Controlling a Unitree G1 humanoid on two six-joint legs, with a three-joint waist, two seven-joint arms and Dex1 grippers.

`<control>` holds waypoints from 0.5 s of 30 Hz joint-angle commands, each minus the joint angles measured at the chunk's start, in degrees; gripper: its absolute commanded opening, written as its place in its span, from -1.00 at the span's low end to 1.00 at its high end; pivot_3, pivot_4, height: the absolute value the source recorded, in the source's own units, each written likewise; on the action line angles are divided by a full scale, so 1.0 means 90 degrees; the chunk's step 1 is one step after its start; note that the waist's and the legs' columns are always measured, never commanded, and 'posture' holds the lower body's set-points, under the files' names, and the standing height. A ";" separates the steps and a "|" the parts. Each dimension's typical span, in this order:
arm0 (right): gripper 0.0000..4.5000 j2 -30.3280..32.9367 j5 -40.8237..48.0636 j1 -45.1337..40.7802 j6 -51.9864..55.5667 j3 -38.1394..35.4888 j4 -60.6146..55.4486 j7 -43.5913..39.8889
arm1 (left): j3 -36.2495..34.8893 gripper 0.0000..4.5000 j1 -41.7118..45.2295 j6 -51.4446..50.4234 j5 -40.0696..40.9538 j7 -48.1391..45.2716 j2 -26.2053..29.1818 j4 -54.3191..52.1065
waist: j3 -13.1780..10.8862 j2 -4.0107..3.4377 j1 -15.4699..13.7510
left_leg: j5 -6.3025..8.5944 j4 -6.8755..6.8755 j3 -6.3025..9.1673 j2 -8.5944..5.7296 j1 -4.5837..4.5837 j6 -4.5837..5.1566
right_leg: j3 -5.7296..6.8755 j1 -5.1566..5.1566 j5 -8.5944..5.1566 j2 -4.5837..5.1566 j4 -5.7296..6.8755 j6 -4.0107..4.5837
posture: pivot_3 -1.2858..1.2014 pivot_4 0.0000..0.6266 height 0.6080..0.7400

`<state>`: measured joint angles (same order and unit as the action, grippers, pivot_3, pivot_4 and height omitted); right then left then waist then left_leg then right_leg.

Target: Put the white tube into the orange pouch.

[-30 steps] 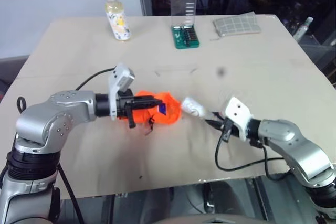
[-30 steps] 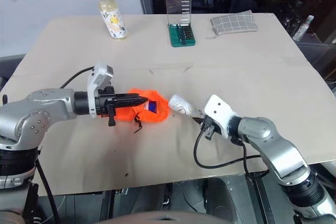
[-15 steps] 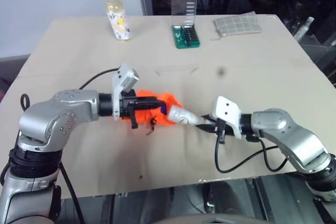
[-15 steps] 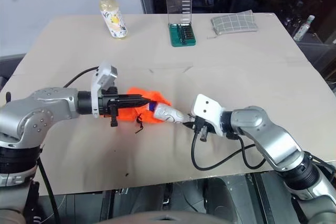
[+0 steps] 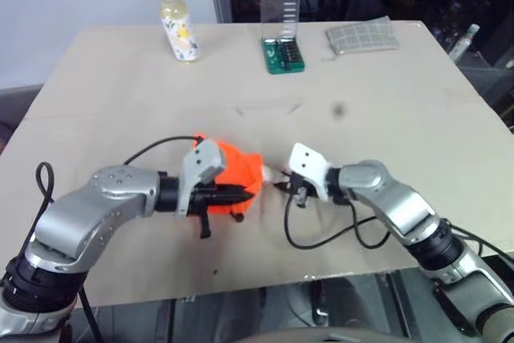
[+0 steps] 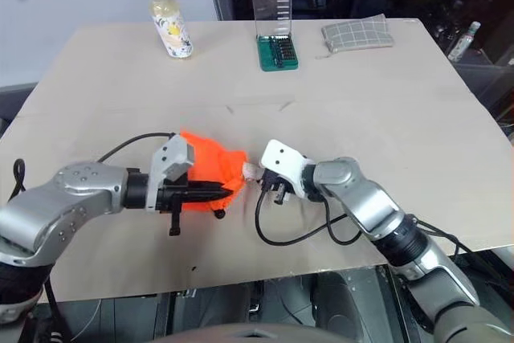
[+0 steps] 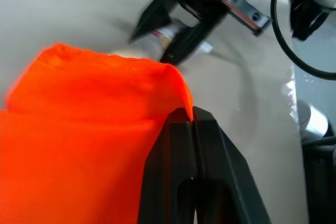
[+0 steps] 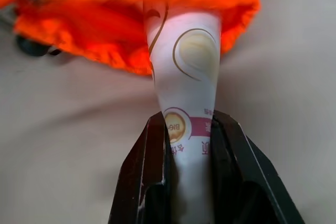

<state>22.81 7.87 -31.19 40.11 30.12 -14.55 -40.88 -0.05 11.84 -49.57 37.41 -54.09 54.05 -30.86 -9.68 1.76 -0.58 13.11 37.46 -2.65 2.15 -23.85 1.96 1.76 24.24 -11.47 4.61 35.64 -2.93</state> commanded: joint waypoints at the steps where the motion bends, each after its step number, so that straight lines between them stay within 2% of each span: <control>1: -0.68 0.0200 0.0061 0.0221 -0.0215 0.0131 -0.0450 -0.0399 | -0.0176 -1.00 -0.0222 0.0137 -0.0012 0.0227 -0.0072 -0.0468 | -0.0001 -0.0002 -0.0018 | 0.0001 -0.0001 0.0001 0.0000 0.0001 -0.0001 | 0.0000 -0.0001 0.0000 0.0000 0.0000 0.0000 | 0.03 -0.52 1.00; 4: -0.68 0.0333 0.0041 0.0259 -0.0301 0.0095 -0.0540 -0.0584 | -0.0271 -1.00 -0.0402 0.0109 0.0059 0.0351 -0.0106 -0.0649 | -0.0001 -0.0002 -0.0010 | 0.0001 -0.0001 0.0000 0.0000 0.0000 -0.0001 | 0.0000 -0.0001 0.0000 0.0001 0.0000 0.0000 | 0.03 -0.52 1.00; 7: -0.68 0.0173 -0.0089 0.0237 -0.0411 -0.0117 -0.0321 -0.0293 | -0.0352 -1.00 -0.0600 0.0175 0.0032 0.0426 -0.0071 -0.0840 | 0.0001 0.0000 0.0006 | 0.0001 -0.0001 -0.0001 0.0002 0.0005 -0.0002 | -0.0001 -0.0001 0.0000 -0.0001 0.0002 -0.0001 | 0.03 -0.52 1.00; 11: -0.68 -0.0433 -0.0134 0.0070 -0.0151 -0.0624 -0.0047 0.0444 | -0.0581 -1.00 -0.0757 0.0124 0.0167 0.0436 -0.0054 -0.0939 | 0.0000 0.0000 0.0002 | 0.0001 -0.0001 0.0001 0.0008 0.0008 -0.0003 | 0.0000 0.0000 0.0000 -0.0007 0.0006 0.0000 | 0.03 -0.52 1.00; 15: -0.68 -0.0380 -0.0633 -0.0032 -0.0719 0.0043 0.0231 0.0215 | -0.0508 -1.00 -0.0385 0.0190 0.0146 0.0562 -0.0262 -0.0695 | 0.0000 -0.0001 -0.0027 | 0.0000 -0.0001 0.0001 0.0004 0.0005 -0.0004 | 0.0000 0.0000 0.0000 -0.0005 0.0006 0.0000 | 0.03 -0.52 1.00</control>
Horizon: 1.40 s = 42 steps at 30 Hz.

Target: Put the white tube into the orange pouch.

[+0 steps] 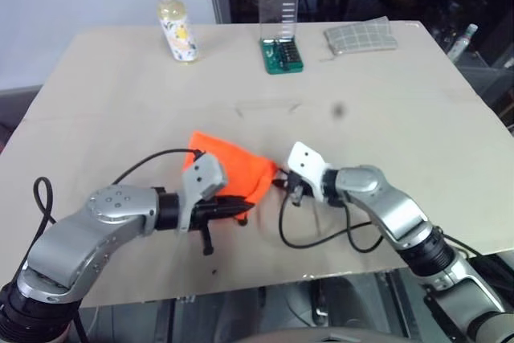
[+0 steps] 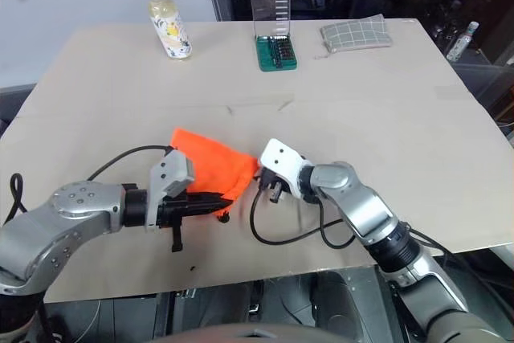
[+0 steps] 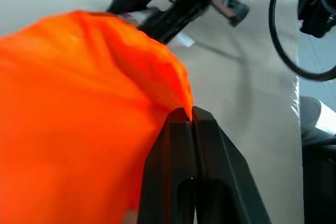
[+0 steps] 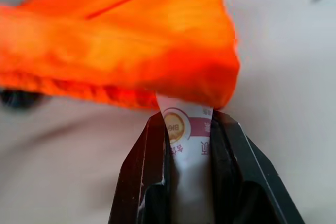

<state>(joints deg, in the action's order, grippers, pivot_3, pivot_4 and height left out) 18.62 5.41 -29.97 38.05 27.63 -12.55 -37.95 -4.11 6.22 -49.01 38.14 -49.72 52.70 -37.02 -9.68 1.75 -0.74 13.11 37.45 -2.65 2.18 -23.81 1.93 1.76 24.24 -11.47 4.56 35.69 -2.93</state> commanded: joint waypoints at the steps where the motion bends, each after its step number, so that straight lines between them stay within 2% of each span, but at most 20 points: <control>1: -0.68 0.0097 -0.0373 -0.0209 -0.0737 0.0421 0.0055 -0.0282 | 0.0003 -1.00 0.0378 0.0143 -0.0049 0.0137 -0.0130 0.0093 | 0.0002 0.0003 -0.0009 | 0.0000 0.0000 0.0000 -0.0004 -0.0001 0.0000 | 0.0000 -0.0001 0.0000 0.0003 -0.0002 0.0000 | 0.03 -0.52 1.00; 5: -0.68 -0.0066 -0.0504 -0.0550 -0.1158 0.0428 0.0268 -0.0408 | 0.0213 -1.00 0.0929 0.0133 -0.0206 0.0128 -0.0157 0.0446 | 0.0001 0.0002 0.0013 | 0.0000 0.0000 0.0000 -0.0004 -0.0002 0.0000 | -0.0002 -0.0001 0.0000 0.0000 -0.0004 0.0000 | 0.03 -0.52 1.00; 10: -0.68 -0.0702 -0.0747 -0.1133 -0.1673 0.0326 0.1094 -0.0072 | 0.0549 -1.00 0.1376 0.0369 -0.0294 -0.0389 -0.0066 0.0758 | 0.0001 0.0002 0.0094 | -0.0001 0.0000 0.0003 0.0001 0.0003 -0.0001 | -0.0002 0.0000 0.0000 -0.0009 0.0005 -0.0001 | 0.03 -0.52 1.00; 17: -0.68 -0.1601 -0.1084 -0.1857 -0.3138 0.0660 0.2875 -0.0336 | 0.0765 -1.00 0.2122 0.0549 -0.0441 -0.0904 -0.0206 0.1766 | 0.0000 0.0002 0.0164 | 0.0000 -0.0001 -0.0001 -0.0001 -0.0003 -0.0003 | -0.0005 0.0001 0.0009 -0.0008 -0.0001 -0.0015 | 0.03 -0.52 1.00; 18: -0.38 -0.1745 -0.0998 -0.1908 -0.3247 0.0591 0.3117 -0.0416 | 0.0774 -1.00 0.2221 0.0555 -0.0468 -0.0950 -0.0226 0.1926 | -0.0001 0.0002 0.0171 | 0.0000 -0.0001 0.0000 0.0000 -0.0001 -0.0003 | -0.0005 0.0001 0.0009 -0.0009 0.0001 -0.0015 | 0.03 -0.52 1.00; 19: -0.25 -0.1844 -0.0973 -0.1945 -0.3341 0.0521 0.3325 -0.0444 | 0.0781 -1.00 0.2287 0.0572 -0.0504 -0.1010 -0.0237 0.2059 | -0.0001 0.0001 0.0171 | 0.0000 -0.0001 0.0003 0.0002 -0.0001 -0.0003 | -0.0004 0.0001 0.0009 -0.0013 0.0003 -0.0015 | 0.03 -0.52 1.00; 20: 0.07 -0.1914 -0.0982 -0.1972 -0.3429 0.0459 0.3494 -0.0458 | 0.0796 -1.00 0.2324 0.0615 -0.0555 -0.1076 -0.0241 0.2154 | -0.0001 0.0002 0.0169 | 0.0000 -0.0001 0.0003 0.0002 0.0001 -0.0003 | -0.0005 0.0001 0.0010 -0.0013 0.0008 -0.0016 | 0.03 -0.52 1.00; 21: 0.17 -0.1918 -0.1052 -0.1952 -0.3496 0.0348 0.3557 -0.0316 | 0.0776 -1.00 0.2362 0.0628 -0.0593 -0.1108 -0.0249 0.2283 | 0.0000 0.0002 0.0165 | 0.0000 -0.0001 0.0004 0.0003 0.0000 -0.0003 | -0.0004 0.0001 0.0011 -0.0013 0.0007 -0.0018 | 0.03 -0.52 1.00; 22: 0.42 -0.1922 -0.1057 -0.1915 -0.3442 0.0197 0.3548 -0.0208 | 0.0746 -1.00 0.2402 0.0633 -0.0627 -0.1131 -0.0260 0.2423 | -0.0001 0.0001 0.0164 | 0.0000 -0.0001 0.0004 0.0003 0.0000 -0.0003 | -0.0004 0.0000 0.0012 -0.0012 0.0007 -0.0019 | 0.03 -0.52 1.00; 23: 0.50 -0.1828 -0.0961 -0.1795 -0.3209 0.0050 0.3313 -0.0271 | 0.0705 -1.00 0.2436 0.0618 -0.0654 -0.1129 -0.0276 0.2567 | -0.0001 0.0001 0.0165 | 0.0000 -0.0002 0.0003 0.0002 -0.0003 -0.0003 | -0.0004 0.0001 0.0013 -0.0011 0.0007 -0.0020 | 0.03 -0.52 1.00; 26: 0.50 -0.1453 -0.0585 -0.1389 -0.2292 -0.0407 0.2367 -0.0478 | 0.0637 -1.00 0.2569 0.0588 -0.0739 -0.1023 -0.0395 0.2954 | -0.0003 -0.0001 0.0156 | 0.0001 -0.0004 0.0003 0.0002 -0.0005 -0.0005 | -0.0005 0.0002 0.0015 -0.0011 0.0007 -0.0023 | 0.03 -0.52 1.00; 29: 0.50 -0.0952 0.0048 -0.0797 -0.0869 -0.0813 0.0928 -0.0769 | 0.0553 -1.00 0.2785 0.0421 -0.0689 -0.0760 -0.0720 0.3252 | -0.0001 0.0001 0.0096 | 0.0001 -0.0002 0.0005 -0.0003 -0.0007 -0.0006 | -0.0003 0.0001 0.0016 -0.0003 0.0009 -0.0024 | 0.03 -0.52 1.00; 34: 0.50 -0.0550 0.1011 0.0023 0.0997 -0.1517 -0.0537 -0.0625 | 0.0609 -1.00 0.2831 0.0302 -0.0635 -0.0575 -0.1128 0.3290 | -0.0001 0.0002 0.0111 | 0.0002 0.0000 0.0005 -0.0002 -0.0004 -0.0005 | -0.0004 0.0000 0.0015 -0.0005 0.0013 -0.0024 | 0.03 -0.52 1.00; 38: 0.50 -0.0681 0.1594 0.0412 0.2179 -0.1710 -0.0918 -0.0333 | 0.0449 -1.00 0.2971 0.0067 -0.0478 -0.0293 -0.1507 0.3274 | 0.0000 0.0002 0.0165 | 0.0002 -0.0001 0.0006 0.0003 0.0003 -0.0005 | -0.0006 0.0001 0.0015 -0.0013 0.0018 -0.0024 | 0.03 -0.52 1.00; 42: 0.50 -0.0945 0.1608 0.0489 0.2169 -0.1565 -0.0530 -0.0015 | 0.0291 -1.00 0.3032 -0.0198 -0.0310 -0.0086 -0.1702 0.3157 | 0.0001 0.0005 0.0169 | 0.0002 0.0002 0.0008 0.0003 0.0004 -0.0005 | -0.0007 0.0000 0.0016 -0.0013 0.0019 -0.0025 | 0.03 -0.52 1.00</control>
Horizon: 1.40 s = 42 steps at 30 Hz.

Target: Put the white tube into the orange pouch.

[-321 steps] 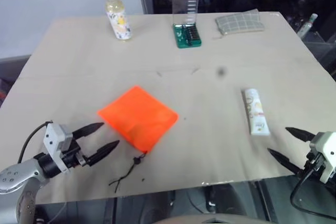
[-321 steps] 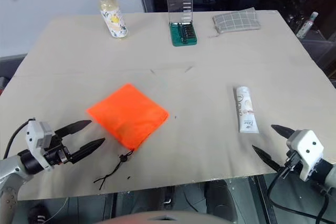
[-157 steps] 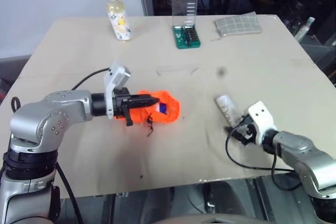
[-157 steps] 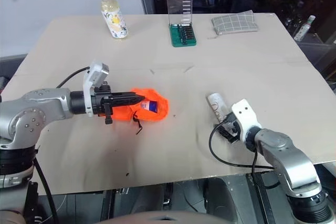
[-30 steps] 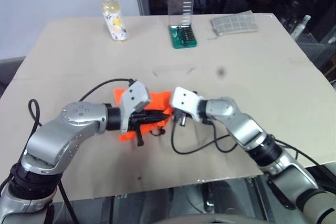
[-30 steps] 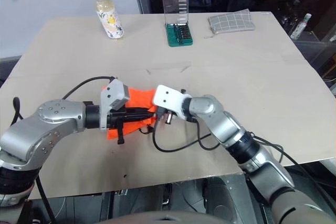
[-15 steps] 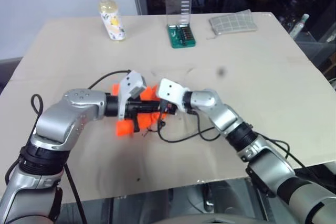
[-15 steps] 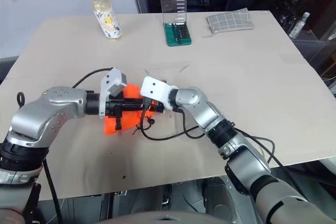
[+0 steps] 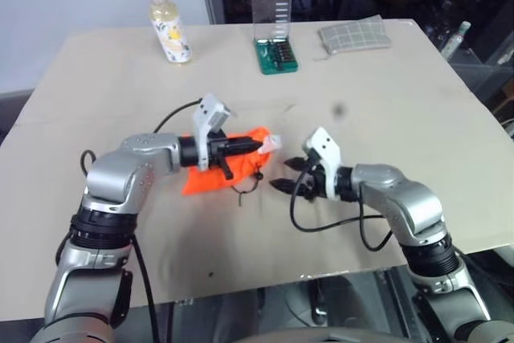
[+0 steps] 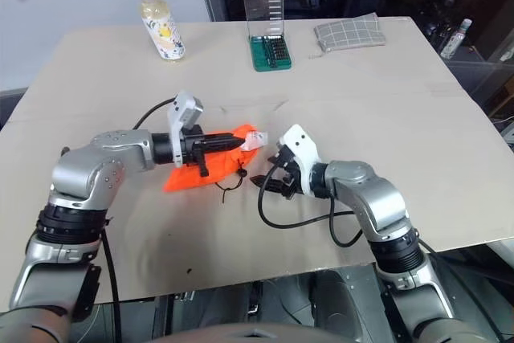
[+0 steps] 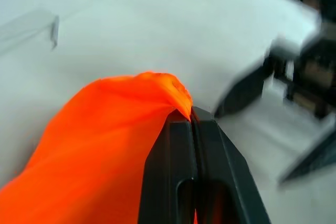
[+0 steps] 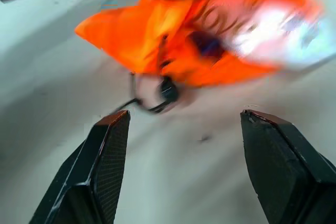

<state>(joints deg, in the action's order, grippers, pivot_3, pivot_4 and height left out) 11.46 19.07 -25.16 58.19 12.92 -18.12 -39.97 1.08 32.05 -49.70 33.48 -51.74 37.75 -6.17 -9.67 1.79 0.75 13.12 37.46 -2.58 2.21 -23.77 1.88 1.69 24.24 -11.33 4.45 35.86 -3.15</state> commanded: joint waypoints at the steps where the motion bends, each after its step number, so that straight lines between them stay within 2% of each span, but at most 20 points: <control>1: 0.50 -0.0208 0.0040 -0.0054 -0.0147 0.0133 0.0255 0.0271 | -0.0318 -1.00 0.0155 -0.0176 0.0249 0.0195 -0.0071 -0.0316 | 0.0000 0.0000 0.0001 | 0.0000 0.0000 -0.0001 0.0000 0.0000 0.0000 | -0.0001 0.0000 0.0000 0.0000 0.0000 0.0000 | 0.03 -0.52 1.00; 8: 0.50 -0.0674 0.0054 -0.0185 -0.0713 0.0268 0.1151 0.0392 | -0.0539 -1.00 0.0139 -0.0521 0.0516 0.0576 -0.0206 -0.0686 | 0.0000 0.0001 -0.0005 | 0.0001 -0.0001 -0.0002 -0.0005 -0.0008 0.0000 | -0.0003 0.0001 0.0000 0.0005 -0.0008 0.0000 | 0.03 -0.52 1.00; 14: 0.50 -0.0999 0.0034 -0.0353 -0.1506 0.0015 0.1961 0.0499 | -0.0665 -1.00 0.0088 -0.0634 0.0669 0.0730 -0.0173 -0.0845 | 0.0000 0.0000 -0.0002 | 0.0000 -0.0001 0.0001 -0.0004 -0.0003 0.0000 | -0.0002 0.0000 0.0000 0.0003 -0.0004 0.0000 | 0.03 -0.52 1.00; 17: 0.14 -0.1006 -0.0045 -0.0390 -0.1847 -0.0049 0.2187 0.0533 | -0.0700 -1.00 0.0059 -0.0628 0.0705 0.0793 -0.0180 -0.0867 | 0.0000 0.0000 -0.0003 | 0.0000 0.0000 0.0001 -0.0004 -0.0003 0.0000 | -0.0002 0.0000 0.0000 0.0004 -0.0004 0.0000 | 0.03 -0.52 1.00; 22: -0.84 -0.0743 0.0017 -0.0341 -0.2084 -0.0339 0.2010 0.0516 | -0.0809 -1.00 0.0128 -0.0596 0.0827 0.0969 -0.0463 -0.0769 | -0.0001 -0.0001 -0.0011 | 0.0000 -0.0001 0.0001 -0.0005 -0.0006 -0.0001 | -0.0002 0.0000 0.0001 0.0004 -0.0007 0.0001 | 0.03 -0.52 1.00; 23: -0.96 -0.0663 0.0069 -0.0337 -0.2065 -0.0442 0.1898 0.0525 | -0.0827 -1.00 0.0165 -0.0575 0.0854 0.1001 -0.0547 -0.0732 | -0.0001 -0.0001 -0.0014 | 0.0000 -0.0002 0.0001 -0.0005 -0.0007 -0.0001 | -0.0002 0.0000 0.0001 0.0005 -0.0007 0.0001 | 0.03 -0.52 1.00; 28: -0.96 -0.0004 0.0499 -0.0620 -0.1735 -0.1378 0.1071 0.0639 | -0.1087 -1.00 0.0689 -0.0434 0.1112 0.1327 -0.1263 -0.0224 | -0.0001 0.0000 -0.0029 | 0.0000 0.0001 0.0000 -0.0010 -0.0007 0.0000 | -0.0002 -0.0001 0.0001 0.0009 -0.0005 0.0000 | 0.03 -0.52 1.00; 31: -0.96 0.0553 0.0828 -0.1655 -0.1609 -0.2050 0.0911 0.0644 | -0.1734 -1.00 0.1441 0.0290 0.1513 0.1642 -0.2077 0.0199 | -0.0023 -0.0008 -0.0032 | 0.0000 0.0003 0.0002 -0.0010 -0.0008 0.0000 | -0.0001 -0.0001 0.0001 0.0008 -0.0003 0.0000 | 0.03 -0.52 1.00; 33: -0.96 0.0711 0.1043 -0.2160 -0.1524 -0.2261 0.0847 0.0681 | -0.2064 -1.00 0.1589 0.0225 0.1788 0.1830 -0.2207 0.0197 | -0.0029 -0.0007 -0.0005 | -0.0001 0.0016 0.0001 -0.0010 -0.0019 0.0001 | -0.0002 0.0003 0.0004 0.0007 -0.0005 0.0001 | 0.03 -0.52 1.00; 37: -0.96 0.0825 0.1541 -0.2628 -0.1049 -0.2427 0.0331 0.0798 | -0.1873 -1.00 0.0148 -0.0431 0.1976 0.1674 -0.1735 -0.0668 | 0.0006 -0.0039 0.0151 | 0.0001 -0.0018 -0.0007 -0.0004 0.0012 0.0002 | -0.0025 -0.0002 0.0004 -0.0002 -0.0003 0.0003 | 0.03 -0.52 1.00; 39: -0.96 0.0837 0.1725 -0.2573 -0.0868 -0.2364 0.0016 0.0899 | -0.1628 -1.00 -0.0409 -0.0305 0.1815 0.1816 -0.1780 -0.0812 | 0.0005 -0.0039 0.0150 | -0.0006 -0.0052 -0.0004 -0.0001 0.0006 -0.0013 | -0.0016 0.0003 -0.0003 -0.0005 0.0000 0.0013 | 0.03 -0.52 1.00; 42: -0.96 0.0872 0.2021 -0.2425 -0.0578 -0.2329 -0.0447 0.1022 | -0.1389 -1.00 -0.0640 -0.0080 0.1697 0.2063 -0.2024 -0.0843 | -0.0001 -0.0031 0.0041 | -0.0008 -0.0022 -0.0001 -0.0007 -0.0054 -0.0016 | -0.0004 0.0048 -0.0002 0.0009 0.0000 0.0012 | 0.03 -0.52 1.00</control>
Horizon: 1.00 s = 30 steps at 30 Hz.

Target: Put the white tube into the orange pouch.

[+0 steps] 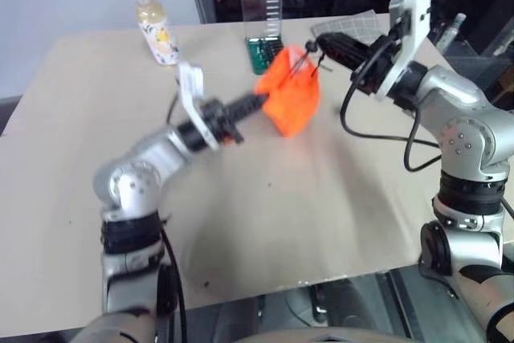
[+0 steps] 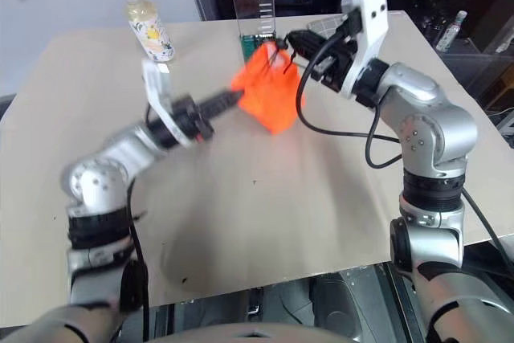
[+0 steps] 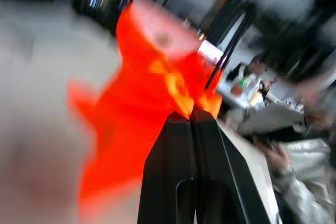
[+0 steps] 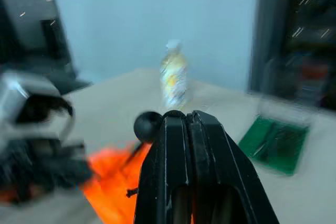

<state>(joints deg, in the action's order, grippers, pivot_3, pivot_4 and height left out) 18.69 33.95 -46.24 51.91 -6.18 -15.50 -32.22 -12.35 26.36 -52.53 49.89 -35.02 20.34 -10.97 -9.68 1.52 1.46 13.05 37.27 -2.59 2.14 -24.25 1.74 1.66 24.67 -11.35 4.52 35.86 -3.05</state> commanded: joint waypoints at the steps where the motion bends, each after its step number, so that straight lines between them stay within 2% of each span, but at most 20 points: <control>1: -0.96 0.0126 0.0436 -0.0041 0.0198 -0.0210 -0.0847 0.0183 | 0.0111 -1.00 0.0033 0.0263 -0.0104 0.0299 -0.0174 -0.0294 | -0.0001 -0.0001 -0.0099 | 0.0006 0.0012 -0.0001 -0.0003 -0.0014 0.0010 | 0.0000 0.0010 0.0001 0.0004 -0.0002 -0.0001 | 0.03 -0.52 1.00; 4: -0.96 0.0263 0.0701 0.0022 0.0429 -0.0316 -0.1135 0.0293 | 0.0101 -1.00 0.0113 0.0160 0.0058 0.0405 -0.0247 -0.0205 | 0.0000 0.0002 -0.0157 | 0.0014 0.0051 0.0009 -0.0011 -0.0032 0.0023 | 0.0001 0.0008 0.0004 0.0008 -0.0003 -0.0007 | 0.03 -0.52 1.00; 8: -0.96 0.0452 0.0924 0.0025 0.0550 -0.0400 -0.1315 0.0451 | 0.0072 -1.00 0.0148 0.0278 0.0041 0.0207 -0.0021 -0.0172 | 0.0001 0.0002 -0.0147 | 0.0016 0.0077 0.0014 -0.0008 -0.0031 0.0027 | -0.0002 0.0000 0.0005 -0.0001 0.0002 -0.0007 | 0.03 -0.52 1.00; 10: -1.00 0.0520 0.1028 -0.0052 0.0586 -0.0489 -0.1337 0.0573 | 0.0010 -0.76 0.0268 0.0325 0.0066 0.0012 0.0207 -0.0217 | 0.0001 0.0002 -0.0132 | 0.0016 0.0081 0.0018 -0.0003 -0.0030 0.0027 | -0.0002 0.0000 0.0006 -0.0010 0.0006 -0.0006 | 0.03 -0.52 1.00; 11: -1.00 0.0560 0.1054 -0.0081 0.0595 -0.0507 -0.1348 0.0623 | -0.0011 -0.67 0.0332 0.0294 0.0137 -0.0197 0.0403 -0.0277 | 0.0001 0.0002 -0.0125 | 0.0016 0.0081 0.0021 0.0000 -0.0031 0.0027 | -0.0001 0.0001 0.0006 -0.0016 0.0008 -0.0005 | 0.03 -0.52 1.00; 13: -1.00 0.0632 0.1090 -0.0129 0.0598 -0.0501 -0.1359 0.0705 | 0.0060 -0.30 0.0311 0.0245 0.0176 -0.0898 0.1052 -0.0484 | 0.0001 0.0002 -0.0100 | 0.0016 0.0081 0.0029 0.0007 -0.0034 0.0027 | 0.0001 0.0003 0.0007 -0.0026 0.0009 -0.0004 | 0.03 -0.52 1.00; 14: -1.00 0.0700 0.1096 -0.0146 0.0610 -0.0472 -0.1363 0.0714 | 0.0138 -0.07 0.0171 0.0276 0.0122 -0.1617 0.1703 -0.0669 | 0.0000 0.0001 -0.0068 | 0.0016 0.0080 0.0028 0.0009 -0.0033 0.0027 | 0.0000 0.0003 0.0007 -0.0029 0.0006 -0.0004 | 0.03 -0.52 1.00; 15: -1.00 0.0759 0.1114 -0.0151 0.0613 -0.0457 -0.1359 0.0717 | 0.0209 -0.07 0.0070 0.0318 0.0077 -0.2109 0.2154 -0.0784 | 0.0000 0.0001 -0.0054 | 0.0016 0.0077 0.0025 0.0011 -0.0032 0.0027 | -0.0004 0.0005 0.0007 -0.0032 0.0005 -0.0003 | 0.03 -0.52 1.00; 17: -1.00 0.1241 0.0952 -0.0043 0.0650 -0.0123 -0.1498 0.0405 | 0.0139 -0.07 0.0733 -0.0062 0.0573 -0.2765 0.2815 -0.0745 | -0.0005 -0.0004 -0.0067 | 0.0016 0.0072 0.0021 0.0014 -0.0035 0.0026 | -0.0008 0.0011 0.0006 -0.0034 0.0003 -0.0002 | 0.03 -0.52 1.00; 21: -1.00 0.1814 0.0874 0.0124 0.0569 0.0213 -0.1678 0.0047 | 0.0909 -0.07 0.1617 0.0471 -0.0059 -0.2971 0.2722 -0.0556 | -0.0006 -0.0006 -0.0251 | 0.0016 0.0075 0.0027 0.0000 -0.0045 0.0027 | -0.0003 0.0005 0.0004 -0.0024 -0.0015 -0.0003 | 0.03 -0.52 1.00; 26: -1.00 0.2175 0.0865 0.0284 0.0592 0.0434 -0.1995 -0.0144 | 0.1696 -0.07 0.1869 0.1026 -0.0843 -0.2890 0.2179 -0.0300 | -0.0009 -0.0001 -0.0248 | 0.0018 0.0098 0.0027 -0.0004 -0.0055 0.0029 | -0.0020 0.0001 0.0005 -0.0030 -0.0011 -0.0005 | 0.03 -0.52 1.00; 30: -1.00 0.2282 0.0926 0.0336 0.0645 0.0503 -0.2170 -0.0153 | 0.1939 -0.07 0.1971 0.1358 -0.1278 -0.2798 0.1817 -0.0043 | -0.0009 -0.0001 -0.0228 | 0.0018 0.0099 0.0032 0.0007 -0.0050 0.0029 | -0.0020 0.0003 0.0005 -0.0044 -0.0004 -0.0005 | 0.03 -0.52 1.00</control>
<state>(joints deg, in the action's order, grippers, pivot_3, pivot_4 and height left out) 38.35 41.83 -42.79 58.15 -0.79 -32.78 -33.35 5.29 42.60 -42.60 39.64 -60.53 37.11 -11.20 -9.76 1.51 -0.59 13.21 38.15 -2.29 2.23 -24.70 2.01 1.48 24.70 -11.30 4.10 35.84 -3.09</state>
